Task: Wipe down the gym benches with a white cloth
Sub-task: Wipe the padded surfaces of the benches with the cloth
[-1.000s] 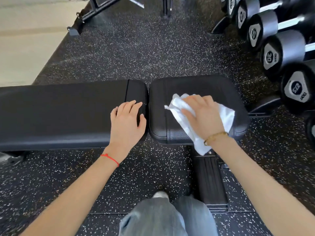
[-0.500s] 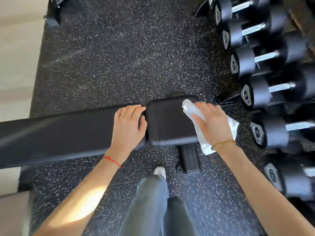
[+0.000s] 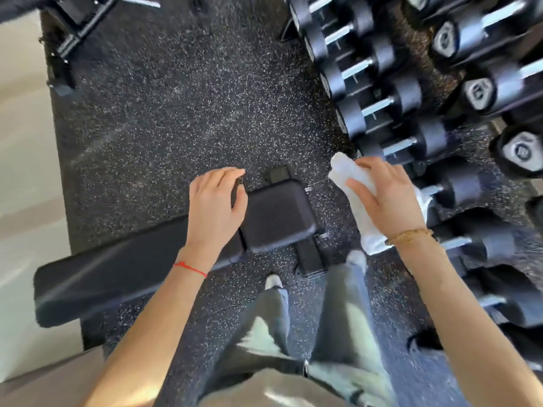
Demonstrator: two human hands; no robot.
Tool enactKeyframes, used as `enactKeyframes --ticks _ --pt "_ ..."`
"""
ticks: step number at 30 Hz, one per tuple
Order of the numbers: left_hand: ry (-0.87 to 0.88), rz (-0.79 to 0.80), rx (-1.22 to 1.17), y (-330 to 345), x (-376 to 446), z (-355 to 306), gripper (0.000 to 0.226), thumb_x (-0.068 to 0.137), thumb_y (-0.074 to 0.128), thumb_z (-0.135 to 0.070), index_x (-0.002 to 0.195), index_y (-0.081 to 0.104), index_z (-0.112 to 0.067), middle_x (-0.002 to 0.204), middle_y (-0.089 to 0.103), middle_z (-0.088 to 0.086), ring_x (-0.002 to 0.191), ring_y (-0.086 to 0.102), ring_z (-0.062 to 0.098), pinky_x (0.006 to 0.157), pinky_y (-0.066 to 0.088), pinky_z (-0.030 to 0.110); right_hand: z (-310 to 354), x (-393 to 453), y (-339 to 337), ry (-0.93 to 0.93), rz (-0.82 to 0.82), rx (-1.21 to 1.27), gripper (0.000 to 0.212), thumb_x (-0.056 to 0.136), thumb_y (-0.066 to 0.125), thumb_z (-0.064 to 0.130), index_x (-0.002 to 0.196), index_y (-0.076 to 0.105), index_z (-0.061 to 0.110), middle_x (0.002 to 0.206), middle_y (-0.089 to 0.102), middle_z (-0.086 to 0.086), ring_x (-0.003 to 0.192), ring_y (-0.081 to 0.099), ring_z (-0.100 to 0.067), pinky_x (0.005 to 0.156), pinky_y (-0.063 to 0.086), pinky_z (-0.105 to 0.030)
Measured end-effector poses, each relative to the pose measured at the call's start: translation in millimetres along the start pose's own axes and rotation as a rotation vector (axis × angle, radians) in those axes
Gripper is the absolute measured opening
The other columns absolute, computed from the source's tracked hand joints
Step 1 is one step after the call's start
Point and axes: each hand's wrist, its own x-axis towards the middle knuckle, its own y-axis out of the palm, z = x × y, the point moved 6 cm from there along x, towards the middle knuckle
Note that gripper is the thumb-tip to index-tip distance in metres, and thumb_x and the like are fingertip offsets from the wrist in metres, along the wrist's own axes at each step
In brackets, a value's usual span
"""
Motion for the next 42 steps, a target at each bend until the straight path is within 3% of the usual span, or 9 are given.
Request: enactKeyframes --ticks 5,15,21,31,42 --pt "-0.02 -0.013 -0.023 3.7 44.4 -45.0 0.03 0.096 0.049 -0.023 0.123 0.062 -0.02 0.126 0.064 -0.005 0.116 0.057 0.019 0.105 0.035 0.038 -38.8 40.5 -37.2 -0.014 -0.026 0.038 0.039 0.096 0.057 0.035 0.123 0.056 0.007 0.113 0.065 -0.011 0.098 0.051 -0.032 0.084 0.04 -0.038" --pt "-0.134 -0.069 -0.062 26.2 130.9 -167.2 0.029 0.095 0.051 -0.022 0.121 0.063 -0.019 0.124 0.065 -0.002 0.114 0.059 0.021 0.103 0.04 0.041 -121.8 153.8 -121.2 -0.141 0.052 0.016 0.037 0.097 0.056 0.034 0.123 0.055 0.008 0.112 0.064 -0.013 0.097 0.049 -0.032 0.087 0.042 -0.042" --pt "-0.179 -0.068 -0.082 33.1 158.5 -198.7 0.029 0.096 0.051 -0.022 0.123 0.062 -0.019 0.124 0.064 -0.003 0.115 0.058 0.018 0.103 0.036 0.037 -142.4 192.1 -136.2 -0.162 0.087 0.041 0.037 0.097 0.055 0.036 0.122 0.055 0.009 0.112 0.064 -0.009 0.099 0.05 -0.03 0.085 0.044 -0.042" --pt "-0.299 -0.127 -0.1 39.2 241.0 -176.8 0.028 0.094 0.054 -0.019 0.12 0.064 -0.019 0.12 0.067 -0.002 0.11 0.061 0.021 0.1 0.041 0.042 -145.8 292.7 -116.7 -0.186 0.159 0.076 0.035 0.097 0.055 0.036 0.122 0.055 0.012 0.113 0.064 -0.008 0.099 0.049 -0.03 0.087 0.044 -0.047" --pt "-0.328 -0.115 -0.074 40.2 439.0 -72.9 0.029 0.094 0.054 -0.019 0.121 0.064 -0.018 0.121 0.066 0.0 0.11 0.061 0.023 0.102 0.038 0.043 -90.8 513.7 -63.3 -0.199 0.18 0.071 0.036 0.096 0.055 0.035 0.122 0.055 0.01 0.113 0.064 -0.01 0.097 0.049 -0.031 0.085 0.044 -0.048"
